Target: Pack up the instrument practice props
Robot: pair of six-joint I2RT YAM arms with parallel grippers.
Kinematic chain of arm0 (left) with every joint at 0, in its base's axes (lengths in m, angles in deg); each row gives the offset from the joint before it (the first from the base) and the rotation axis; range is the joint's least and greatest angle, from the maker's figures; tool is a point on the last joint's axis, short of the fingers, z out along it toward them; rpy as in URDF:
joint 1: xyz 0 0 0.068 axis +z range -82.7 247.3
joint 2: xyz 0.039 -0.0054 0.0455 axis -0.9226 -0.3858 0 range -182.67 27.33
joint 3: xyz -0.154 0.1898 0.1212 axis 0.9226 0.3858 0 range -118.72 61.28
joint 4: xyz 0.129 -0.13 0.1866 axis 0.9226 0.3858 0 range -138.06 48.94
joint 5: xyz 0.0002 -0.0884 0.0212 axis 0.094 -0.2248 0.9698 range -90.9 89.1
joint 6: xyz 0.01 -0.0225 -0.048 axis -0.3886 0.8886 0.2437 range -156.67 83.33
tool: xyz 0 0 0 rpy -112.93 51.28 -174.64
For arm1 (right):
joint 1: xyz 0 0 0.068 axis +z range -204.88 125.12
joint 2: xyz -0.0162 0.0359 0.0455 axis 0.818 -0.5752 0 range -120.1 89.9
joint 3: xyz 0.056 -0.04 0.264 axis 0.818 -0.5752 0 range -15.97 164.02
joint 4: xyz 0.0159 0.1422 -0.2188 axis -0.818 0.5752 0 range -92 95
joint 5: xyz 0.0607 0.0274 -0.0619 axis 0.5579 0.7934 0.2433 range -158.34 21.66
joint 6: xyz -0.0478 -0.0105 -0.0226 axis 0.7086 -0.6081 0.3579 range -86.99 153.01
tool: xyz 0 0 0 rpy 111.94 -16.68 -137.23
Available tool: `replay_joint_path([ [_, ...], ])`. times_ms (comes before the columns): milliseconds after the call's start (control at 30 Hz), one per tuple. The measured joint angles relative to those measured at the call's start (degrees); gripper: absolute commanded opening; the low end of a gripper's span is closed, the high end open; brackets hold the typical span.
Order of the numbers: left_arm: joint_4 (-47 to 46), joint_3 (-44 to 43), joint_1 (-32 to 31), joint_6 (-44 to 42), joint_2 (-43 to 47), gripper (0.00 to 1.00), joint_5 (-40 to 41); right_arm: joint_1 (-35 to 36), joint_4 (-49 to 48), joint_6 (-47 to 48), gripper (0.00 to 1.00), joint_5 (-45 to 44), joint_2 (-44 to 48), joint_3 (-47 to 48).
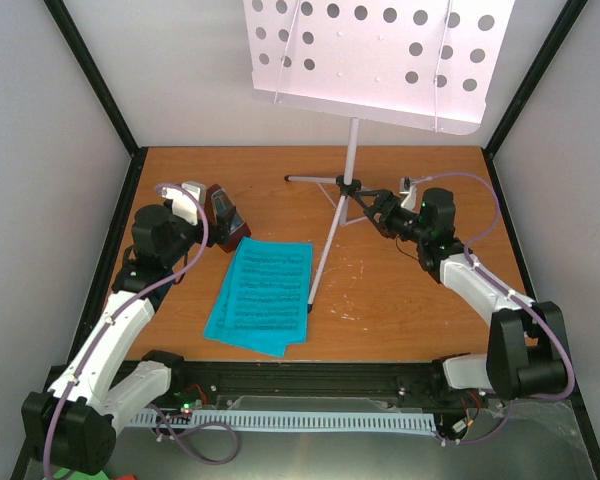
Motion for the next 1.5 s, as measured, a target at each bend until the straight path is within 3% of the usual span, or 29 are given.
replay_joint_path([
  [400, -1.01, 0.07, 0.0, -1.4, 0.17, 1.0, 0.9, -2.95, -3.58, -1.11, 0.6, 3.23, -8.44, 3.56],
  [733, -1.11, 0.07, 0.0, -1.75, -0.02, 1.0, 0.83, -2.97, -5.05, 0.07, 0.38, 6.49, -10.71, 5.95],
  [1333, -1.18, 0.09, 0.0, -1.86, -0.72, 0.99, 0.35, -3.04, -10.84, -3.02, 0.25, 8.52, -12.83, 4.55],
  [1500, -1.22, 0.09, 0.0, -1.86, -0.85, 1.0, 0.17, -3.04, -12.17, -3.69, 0.26, 8.59, -12.96, 3.87],
])
